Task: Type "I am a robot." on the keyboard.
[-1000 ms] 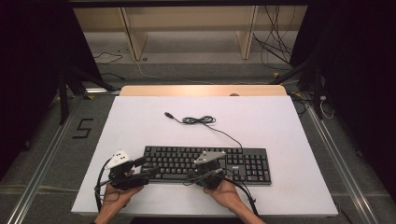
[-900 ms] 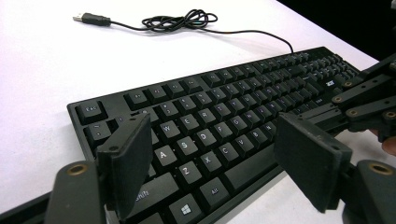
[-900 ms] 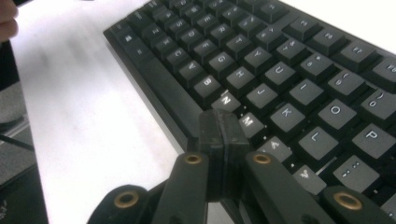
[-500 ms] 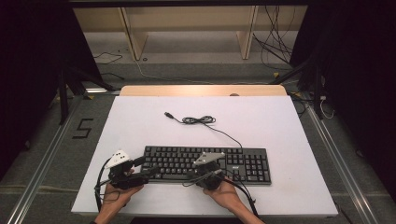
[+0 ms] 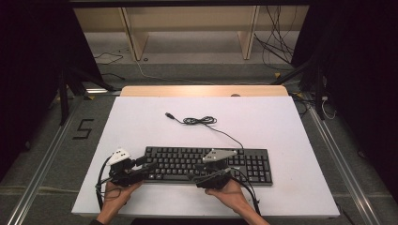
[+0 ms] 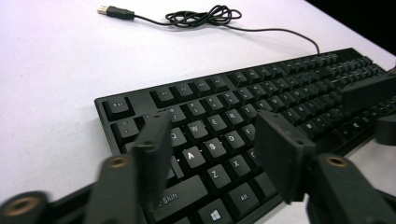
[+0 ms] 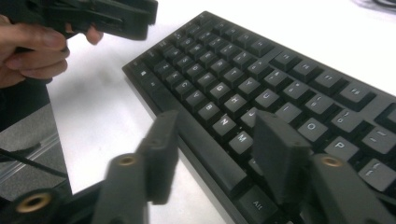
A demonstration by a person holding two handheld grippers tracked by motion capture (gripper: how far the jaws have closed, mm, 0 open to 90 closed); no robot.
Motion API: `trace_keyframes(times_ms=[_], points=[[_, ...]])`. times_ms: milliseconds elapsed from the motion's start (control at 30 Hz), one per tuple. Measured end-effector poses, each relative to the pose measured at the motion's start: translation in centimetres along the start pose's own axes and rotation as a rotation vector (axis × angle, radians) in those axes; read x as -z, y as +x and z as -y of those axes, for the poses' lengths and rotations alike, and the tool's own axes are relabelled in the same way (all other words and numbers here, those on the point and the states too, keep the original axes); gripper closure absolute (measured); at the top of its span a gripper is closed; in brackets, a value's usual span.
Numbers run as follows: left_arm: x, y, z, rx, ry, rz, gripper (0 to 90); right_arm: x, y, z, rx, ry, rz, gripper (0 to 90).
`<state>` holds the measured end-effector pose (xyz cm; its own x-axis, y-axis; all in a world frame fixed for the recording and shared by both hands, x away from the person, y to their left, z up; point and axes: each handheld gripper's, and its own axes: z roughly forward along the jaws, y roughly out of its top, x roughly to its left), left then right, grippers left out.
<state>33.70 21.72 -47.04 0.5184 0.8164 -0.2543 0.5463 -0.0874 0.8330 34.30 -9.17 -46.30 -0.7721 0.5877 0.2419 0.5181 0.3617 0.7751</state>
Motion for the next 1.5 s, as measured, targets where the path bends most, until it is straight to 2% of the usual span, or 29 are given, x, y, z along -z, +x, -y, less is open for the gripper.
trace_keyframes(times_ms=[200,233,533,800,1167,1500], points=[[-0.5,-0.1,0.0,-0.016,0.031,-0.016,60.5,0.6,-0.1,-0.1,0.002,-0.017,0.007,46.1],[-0.7,-0.1,0.0,-0.029,0.045,-0.022,62.2,0.7,-0.1,-0.1,0.003,-0.018,0.007,45.5],[-1.1,-0.1,0.0,-0.044,0.075,-0.025,76.8,1.0,-0.2,0.0,0.005,-0.022,0.022,38.9],[-1.4,0.0,-0.1,-0.056,0.097,-0.036,88.6,1.3,-0.1,0.1,0.000,-0.025,0.022,36.8],[-1.8,0.4,-0.3,-0.040,0.127,-0.053,88.9,1.6,-0.1,0.3,-0.003,-0.038,0.022,34.0],[-2.4,0.3,-0.3,-0.052,0.156,-0.051,88.9,1.8,-0.1,0.5,-0.005,-0.040,0.020,34.0]])
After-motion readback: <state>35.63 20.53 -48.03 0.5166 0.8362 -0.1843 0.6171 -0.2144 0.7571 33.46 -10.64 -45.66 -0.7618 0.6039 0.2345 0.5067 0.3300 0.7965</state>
